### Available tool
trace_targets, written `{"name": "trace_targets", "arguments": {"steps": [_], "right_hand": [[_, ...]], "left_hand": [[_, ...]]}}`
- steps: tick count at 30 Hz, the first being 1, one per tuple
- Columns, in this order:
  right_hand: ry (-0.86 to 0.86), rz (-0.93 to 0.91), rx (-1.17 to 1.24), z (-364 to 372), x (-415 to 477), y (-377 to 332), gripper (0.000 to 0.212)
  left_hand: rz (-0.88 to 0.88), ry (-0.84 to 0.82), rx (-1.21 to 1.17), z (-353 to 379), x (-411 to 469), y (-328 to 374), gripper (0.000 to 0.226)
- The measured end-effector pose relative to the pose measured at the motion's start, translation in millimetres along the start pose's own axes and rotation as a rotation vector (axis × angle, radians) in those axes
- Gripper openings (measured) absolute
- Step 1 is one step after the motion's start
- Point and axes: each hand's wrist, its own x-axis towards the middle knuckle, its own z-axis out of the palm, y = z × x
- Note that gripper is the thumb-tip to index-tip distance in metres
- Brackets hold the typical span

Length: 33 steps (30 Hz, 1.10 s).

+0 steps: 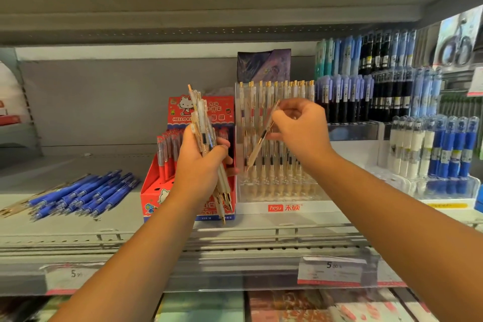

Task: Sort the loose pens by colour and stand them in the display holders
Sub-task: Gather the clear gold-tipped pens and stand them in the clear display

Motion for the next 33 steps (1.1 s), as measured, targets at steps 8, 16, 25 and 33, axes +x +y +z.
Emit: {"name": "trace_targets", "arguments": {"steps": [8,16,25,33], "right_hand": [[-0.116,-0.047,-0.291,16.4,1.1,24.4,0.014],[-0.245,-0.129,-0.518,20.5,-0.9,26.9,0.032],[-0.272,-0.145,-0.597,21.7,-1.9,20.2,0.022],[-0.256,-0.245,-0.74,20.2,-8.2,21.9,0.024]], "left_hand": [[0.026,0.027,0.092,-0.7,-2.5,0.7,0.038],[0.037,-0.016,0.123,-1.3,-3.6,0.5,0.043],[0.064,-0.043,0.125,-2.5,-2.5,-3.6,0.029],[0.099,-0.09,0.107,-1.4,-4.5,-2.4,0.035]]}}
